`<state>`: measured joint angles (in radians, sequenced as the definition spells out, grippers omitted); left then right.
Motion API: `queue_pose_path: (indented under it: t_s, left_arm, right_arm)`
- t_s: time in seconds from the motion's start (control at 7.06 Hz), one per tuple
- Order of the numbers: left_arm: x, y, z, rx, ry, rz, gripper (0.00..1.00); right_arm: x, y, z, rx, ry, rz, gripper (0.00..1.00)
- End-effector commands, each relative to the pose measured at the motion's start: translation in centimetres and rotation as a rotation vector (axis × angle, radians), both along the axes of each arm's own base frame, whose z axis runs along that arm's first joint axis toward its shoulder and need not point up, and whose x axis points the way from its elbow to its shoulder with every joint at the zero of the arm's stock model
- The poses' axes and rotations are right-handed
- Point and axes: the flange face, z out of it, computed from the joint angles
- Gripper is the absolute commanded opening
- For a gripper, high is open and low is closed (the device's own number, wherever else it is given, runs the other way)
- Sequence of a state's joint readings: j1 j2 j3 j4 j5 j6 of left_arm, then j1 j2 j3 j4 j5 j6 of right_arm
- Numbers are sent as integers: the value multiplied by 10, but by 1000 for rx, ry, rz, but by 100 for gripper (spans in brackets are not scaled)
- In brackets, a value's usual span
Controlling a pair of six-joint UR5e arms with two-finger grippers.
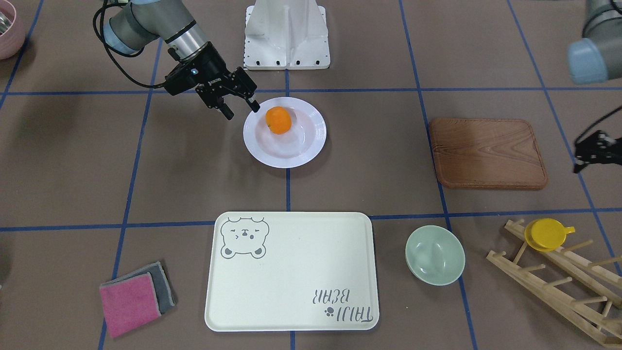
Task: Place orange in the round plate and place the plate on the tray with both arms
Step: 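Grasp the rim of the white plate nearest the right gripper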
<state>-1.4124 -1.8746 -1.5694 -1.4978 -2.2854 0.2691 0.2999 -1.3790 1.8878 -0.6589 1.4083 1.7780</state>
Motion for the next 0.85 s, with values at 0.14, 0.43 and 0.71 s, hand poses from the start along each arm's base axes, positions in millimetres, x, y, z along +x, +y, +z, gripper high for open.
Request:
queue_pose_path:
  t_s: [0.14, 0.43, 0.71]
  left_arm:
    - [-144, 15, 145, -135, 108, -62, 100]
    - [-172, 42, 169, -184, 117, -104, 100]
    - [-171, 44, 172, -189, 114, -103, 100]
  right_arm:
    - [-9, 22, 61, -54, -169, 111, 100]
    - [-29, 44, 71, -129, -188, 124, 99]
    - [-39, 51, 70, -157, -189, 114, 98]
